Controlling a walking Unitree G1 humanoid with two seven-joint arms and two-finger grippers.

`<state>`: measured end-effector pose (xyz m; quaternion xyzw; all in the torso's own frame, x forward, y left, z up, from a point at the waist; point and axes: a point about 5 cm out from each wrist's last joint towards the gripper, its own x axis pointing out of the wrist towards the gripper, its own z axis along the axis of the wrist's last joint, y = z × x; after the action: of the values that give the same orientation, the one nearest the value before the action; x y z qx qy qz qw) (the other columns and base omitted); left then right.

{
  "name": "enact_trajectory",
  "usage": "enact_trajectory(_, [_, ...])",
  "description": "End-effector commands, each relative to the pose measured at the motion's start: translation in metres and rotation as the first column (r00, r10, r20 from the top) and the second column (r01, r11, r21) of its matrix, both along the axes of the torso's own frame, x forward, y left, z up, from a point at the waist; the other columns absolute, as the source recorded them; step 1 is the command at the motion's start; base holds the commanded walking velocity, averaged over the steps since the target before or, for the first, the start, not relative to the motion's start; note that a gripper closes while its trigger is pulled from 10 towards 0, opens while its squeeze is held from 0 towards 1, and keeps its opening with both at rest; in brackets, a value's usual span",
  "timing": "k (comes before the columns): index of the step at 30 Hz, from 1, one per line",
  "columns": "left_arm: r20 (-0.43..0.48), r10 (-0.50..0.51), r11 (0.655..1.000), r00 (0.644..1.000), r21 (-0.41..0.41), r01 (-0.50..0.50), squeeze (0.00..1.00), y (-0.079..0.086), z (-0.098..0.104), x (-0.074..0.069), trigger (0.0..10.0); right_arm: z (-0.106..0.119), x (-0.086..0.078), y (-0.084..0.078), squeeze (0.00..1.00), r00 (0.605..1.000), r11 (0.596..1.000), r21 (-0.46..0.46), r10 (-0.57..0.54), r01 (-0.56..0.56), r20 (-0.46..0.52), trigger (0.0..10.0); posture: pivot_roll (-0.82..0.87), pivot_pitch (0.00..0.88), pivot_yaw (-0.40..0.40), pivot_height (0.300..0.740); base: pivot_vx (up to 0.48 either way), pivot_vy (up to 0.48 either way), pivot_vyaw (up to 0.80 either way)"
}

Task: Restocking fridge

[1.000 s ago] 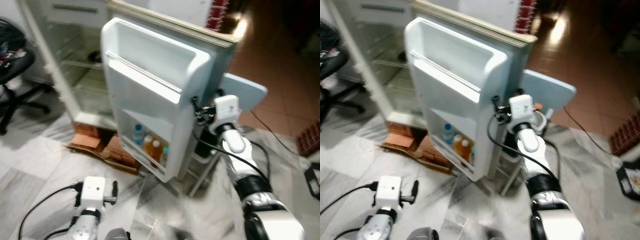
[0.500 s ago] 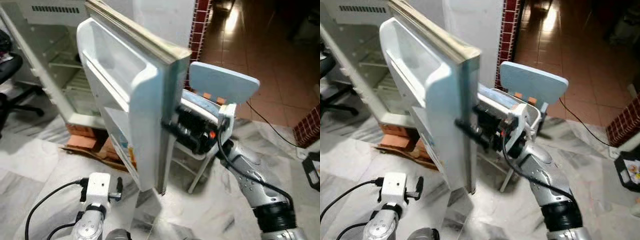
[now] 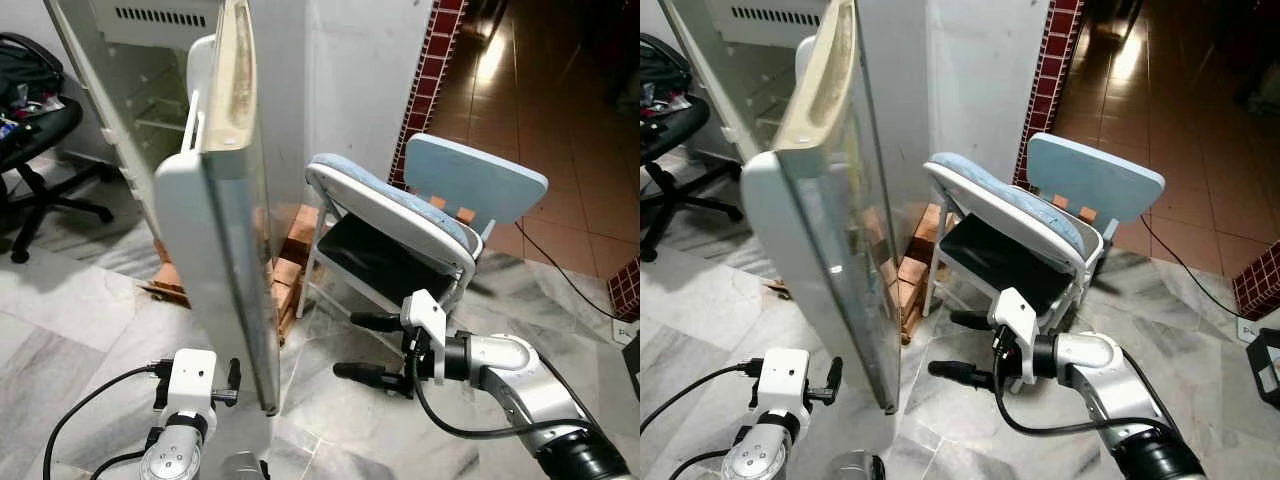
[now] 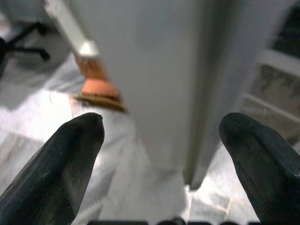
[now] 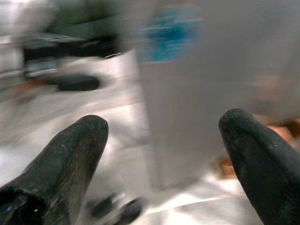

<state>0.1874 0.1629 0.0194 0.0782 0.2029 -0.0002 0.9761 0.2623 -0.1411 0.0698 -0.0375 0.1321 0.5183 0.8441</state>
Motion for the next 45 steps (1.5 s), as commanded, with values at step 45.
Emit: enact_trajectory(45, [0.37,0.105,0.988,0.923,0.065,-0.138,0.0,0.025,0.053,0.03,10.0,0.011,0.036,-0.012,0.0,0.61,0.639,0.151,-0.767,0.754,0.2,10.0,0.03,0.021,-0.006,0.74,0.0,0.377,0.0])
